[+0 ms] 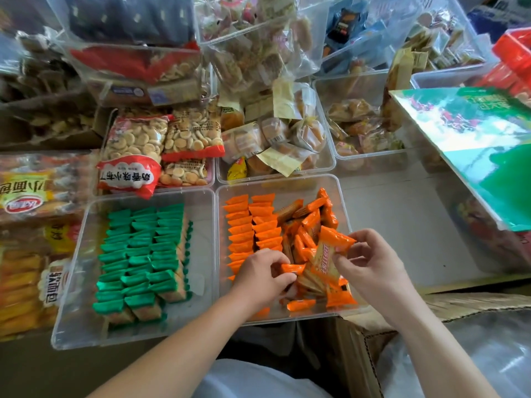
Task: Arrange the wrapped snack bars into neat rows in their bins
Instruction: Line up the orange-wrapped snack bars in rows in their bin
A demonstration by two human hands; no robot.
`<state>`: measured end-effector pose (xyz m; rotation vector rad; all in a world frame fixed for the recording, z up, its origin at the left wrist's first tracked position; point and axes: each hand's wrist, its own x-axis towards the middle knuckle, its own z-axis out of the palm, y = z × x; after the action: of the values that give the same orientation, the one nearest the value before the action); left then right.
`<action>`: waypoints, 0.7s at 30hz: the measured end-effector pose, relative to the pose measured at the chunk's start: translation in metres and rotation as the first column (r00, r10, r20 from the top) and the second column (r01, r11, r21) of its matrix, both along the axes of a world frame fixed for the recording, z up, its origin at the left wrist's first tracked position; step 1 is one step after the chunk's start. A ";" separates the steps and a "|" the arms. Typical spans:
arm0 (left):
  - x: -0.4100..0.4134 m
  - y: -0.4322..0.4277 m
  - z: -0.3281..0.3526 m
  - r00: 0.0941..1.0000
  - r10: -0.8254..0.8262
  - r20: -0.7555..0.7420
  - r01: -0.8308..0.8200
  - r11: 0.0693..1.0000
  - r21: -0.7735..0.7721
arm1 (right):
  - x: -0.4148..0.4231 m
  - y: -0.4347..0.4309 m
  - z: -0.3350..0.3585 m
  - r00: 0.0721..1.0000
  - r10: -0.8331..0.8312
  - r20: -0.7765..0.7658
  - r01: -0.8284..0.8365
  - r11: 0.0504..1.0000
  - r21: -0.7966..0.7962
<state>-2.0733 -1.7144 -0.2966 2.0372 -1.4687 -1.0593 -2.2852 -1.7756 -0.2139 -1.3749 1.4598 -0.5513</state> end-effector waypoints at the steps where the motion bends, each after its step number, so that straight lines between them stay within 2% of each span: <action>1: 0.006 0.005 0.008 0.998 0.054 -0.036 -0.054 0.998 -0.022 | 0.004 -0.002 -0.002 0.999 0.035 -0.017 -0.035 0.999 0.005; 4: 0.026 0.025 0.032 0.970 0.185 -0.160 -0.191 0.981 -0.019 | 0.027 -0.007 -0.009 0.981 0.181 -0.076 -0.179 0.983 0.036; 8: 0.050 0.051 0.057 0.912 0.266 -0.313 -0.279 0.960 0.005 | 0.061 -0.010 -0.020 0.925 0.327 -0.193 -0.313 0.945 0.098; 11: 0.060 0.065 0.059 0.885 0.347 -0.309 -0.368 0.930 -0.010 | 0.076 -0.010 -0.029 0.931 0.335 -0.146 -0.305 0.932 0.195; 15: 0.070 0.075 0.056 0.897 0.386 -0.215 -0.400 0.916 -0.020 | 0.090 -0.014 -0.039 0.926 0.320 -0.199 -0.284 0.940 0.190; 17: 0.073 0.077 0.057 0.902 0.373 -0.216 -0.384 0.923 -0.008 | 0.095 -0.018 -0.046 0.933 0.300 -0.198 -0.250 0.938 0.242; 21: 0.076 0.079 0.060 0.874 0.410 -0.262 -0.423 0.906 0.006 | 0.096 -0.025 -0.053 0.906 0.341 -0.249 -0.283 0.928 0.242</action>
<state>-1.9974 -1.6352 -0.2370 1.9679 -0.8618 -1.0390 -2.1891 -1.8006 -0.2669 -1.5323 1.4344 0.0067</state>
